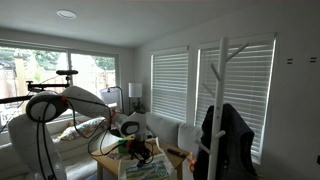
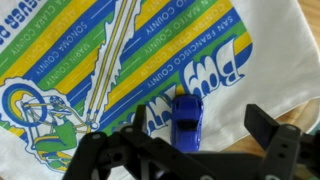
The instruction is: Put the blue toy car on top of the black remote
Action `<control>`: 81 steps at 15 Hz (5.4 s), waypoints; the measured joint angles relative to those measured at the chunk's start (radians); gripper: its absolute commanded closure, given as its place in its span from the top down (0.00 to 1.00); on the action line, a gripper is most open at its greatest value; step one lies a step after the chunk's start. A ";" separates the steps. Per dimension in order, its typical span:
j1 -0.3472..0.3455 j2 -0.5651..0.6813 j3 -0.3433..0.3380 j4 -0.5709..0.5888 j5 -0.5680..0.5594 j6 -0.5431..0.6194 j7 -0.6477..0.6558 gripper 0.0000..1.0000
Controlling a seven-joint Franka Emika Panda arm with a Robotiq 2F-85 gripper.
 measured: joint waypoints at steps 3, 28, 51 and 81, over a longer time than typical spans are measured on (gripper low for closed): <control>0.010 -0.017 -0.017 -0.034 0.070 0.051 -0.056 1.00; 0.027 0.050 -0.018 -0.042 0.042 0.249 -0.007 0.11; 0.028 0.270 -0.088 0.378 0.136 0.184 -0.718 0.36; -0.109 0.578 0.062 0.871 0.252 -0.097 -1.338 0.11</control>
